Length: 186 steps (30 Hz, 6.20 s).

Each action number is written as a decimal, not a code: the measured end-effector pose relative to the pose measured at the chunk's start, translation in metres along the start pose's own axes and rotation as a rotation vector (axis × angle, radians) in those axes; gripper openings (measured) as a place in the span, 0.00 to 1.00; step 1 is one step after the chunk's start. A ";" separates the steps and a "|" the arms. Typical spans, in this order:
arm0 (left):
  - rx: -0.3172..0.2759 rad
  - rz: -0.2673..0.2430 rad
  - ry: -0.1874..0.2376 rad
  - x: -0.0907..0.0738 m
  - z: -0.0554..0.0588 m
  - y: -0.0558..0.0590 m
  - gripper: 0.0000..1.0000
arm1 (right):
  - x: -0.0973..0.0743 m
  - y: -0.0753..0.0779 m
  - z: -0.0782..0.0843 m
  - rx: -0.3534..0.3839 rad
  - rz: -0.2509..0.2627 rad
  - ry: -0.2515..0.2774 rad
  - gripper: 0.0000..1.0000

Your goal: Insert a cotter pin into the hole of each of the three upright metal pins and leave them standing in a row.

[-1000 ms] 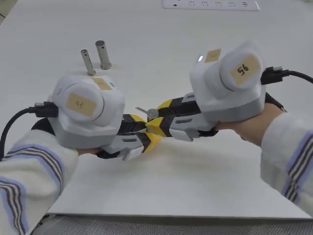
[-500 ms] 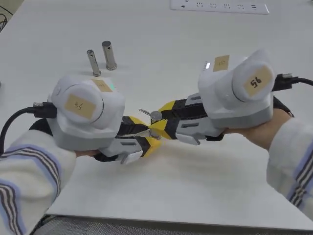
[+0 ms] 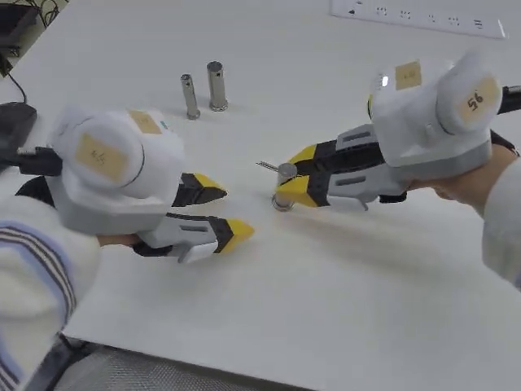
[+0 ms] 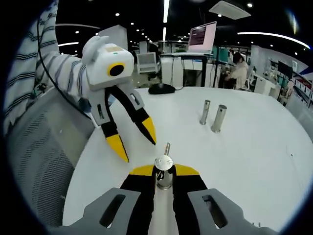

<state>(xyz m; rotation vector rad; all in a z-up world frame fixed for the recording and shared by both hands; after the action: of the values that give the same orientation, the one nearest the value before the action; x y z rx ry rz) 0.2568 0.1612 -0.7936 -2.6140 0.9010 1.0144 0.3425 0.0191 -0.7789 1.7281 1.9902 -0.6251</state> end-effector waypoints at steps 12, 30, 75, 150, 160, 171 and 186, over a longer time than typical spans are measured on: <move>-0.080 -0.079 0.022 -0.012 0.004 -0.025 0.41 | -0.004 0.034 -0.007 -0.078 -0.136 -0.012 0.12; -0.122 -0.097 0.039 -0.012 0.001 -0.034 0.43 | 0.001 0.036 -0.004 -0.101 -0.202 -0.009 0.14; -0.152 -0.174 0.056 -0.023 -0.004 -0.076 0.48 | -0.093 -0.052 0.004 0.348 0.266 0.210 0.82; -0.078 -0.268 0.023 0.048 -0.039 -0.145 0.39 | -0.109 -0.118 0.062 0.594 0.470 0.152 0.96; -0.071 -0.257 0.011 0.052 -0.037 -0.150 0.31 | -0.108 -0.124 0.061 0.596 0.460 0.150 0.95; -0.053 -0.244 0.020 0.055 -0.039 -0.151 0.26 | -0.110 -0.125 0.064 0.608 0.478 0.143 0.94; -0.063 -0.216 0.036 0.058 -0.042 -0.145 0.08 | -0.109 -0.125 0.063 0.604 0.479 0.142 0.92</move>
<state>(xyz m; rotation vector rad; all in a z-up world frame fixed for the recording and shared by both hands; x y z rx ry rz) 0.4008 0.2327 -0.8065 -2.7167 0.5860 0.9555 0.2344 -0.1202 -0.7583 2.5537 1.4486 -1.0133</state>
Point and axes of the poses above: the centre of the closed fingertips' face, and the gripper's own axes: x roughly forward along the fingers, y roughly to its right, z roughly out of its underside, the point moved 8 cm from there along -x, roughly backward along the fingers, and after that the axes turned 5 degrees about -z, right-handed, at the moved point
